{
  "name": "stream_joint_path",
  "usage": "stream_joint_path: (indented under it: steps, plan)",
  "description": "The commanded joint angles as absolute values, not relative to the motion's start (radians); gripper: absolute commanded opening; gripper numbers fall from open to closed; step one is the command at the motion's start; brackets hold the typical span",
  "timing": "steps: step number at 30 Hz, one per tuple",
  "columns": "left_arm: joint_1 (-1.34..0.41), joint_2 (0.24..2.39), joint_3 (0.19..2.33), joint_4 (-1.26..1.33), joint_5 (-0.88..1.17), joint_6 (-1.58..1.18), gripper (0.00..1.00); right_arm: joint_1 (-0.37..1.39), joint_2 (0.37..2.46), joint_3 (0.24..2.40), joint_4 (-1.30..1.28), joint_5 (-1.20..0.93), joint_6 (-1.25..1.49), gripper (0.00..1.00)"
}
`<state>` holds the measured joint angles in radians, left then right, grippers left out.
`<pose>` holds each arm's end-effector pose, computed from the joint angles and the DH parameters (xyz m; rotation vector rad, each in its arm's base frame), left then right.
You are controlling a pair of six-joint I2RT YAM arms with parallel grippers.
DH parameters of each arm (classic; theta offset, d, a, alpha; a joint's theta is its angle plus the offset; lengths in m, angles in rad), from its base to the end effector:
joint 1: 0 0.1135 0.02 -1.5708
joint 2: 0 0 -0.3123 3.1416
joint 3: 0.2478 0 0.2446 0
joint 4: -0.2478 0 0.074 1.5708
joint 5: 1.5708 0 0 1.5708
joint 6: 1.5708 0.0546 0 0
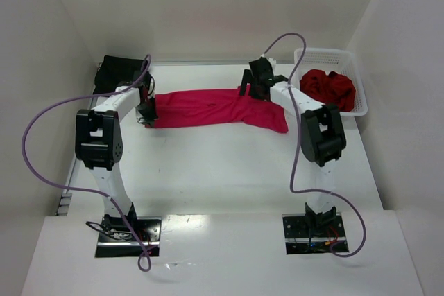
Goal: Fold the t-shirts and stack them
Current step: Fold the other side of the tshirt into a rectangle
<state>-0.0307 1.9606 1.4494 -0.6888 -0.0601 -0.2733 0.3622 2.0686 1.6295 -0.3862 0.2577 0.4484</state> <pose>0.4213 -0.0097 0.2189 -0.3502 2.7439 0.0036 0.4681 0.1625 0.2482 0.2211 2.3522 0.0828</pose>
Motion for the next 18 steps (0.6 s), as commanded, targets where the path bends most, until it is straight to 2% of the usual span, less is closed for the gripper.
stream_joint_path:
  steps: [1,4,8,9,11,12,15,18]
  plan:
    - [-0.006,1.916,1.451,-0.693,-0.097,-0.302,0.07,0.356,1.872,1.573,-0.464,0.316,0.491,1.00]
    - [0.003,1.925,1.451,-0.693,-0.127,-0.324,0.09,0.356,1.804,1.490,-0.508,0.316,0.538,1.00]
    - [0.003,1.925,1.460,-0.693,-0.161,-0.334,0.21,0.356,1.750,1.387,-0.517,0.348,0.548,1.00]
    - [0.003,1.925,1.460,-0.693,-0.161,-0.334,0.29,0.356,1.750,1.387,-0.528,0.359,0.548,1.00]
    - [0.003,1.925,1.469,-0.681,-0.131,-0.321,0.37,0.342,1.772,1.387,-0.564,0.359,0.548,1.00]
    - [0.012,1.925,1.470,-0.666,-0.112,-0.310,0.49,0.325,1.781,1.387,-0.574,0.341,0.548,1.00]
    - [0.050,1.925,1.470,-0.612,0.055,-0.301,0.61,0.266,1.793,1.359,-0.562,0.243,0.548,1.00]
    - [0.103,1.925,1.448,-0.543,0.222,-0.311,0.66,0.226,1.793,1.309,-0.541,0.228,0.557,1.00]
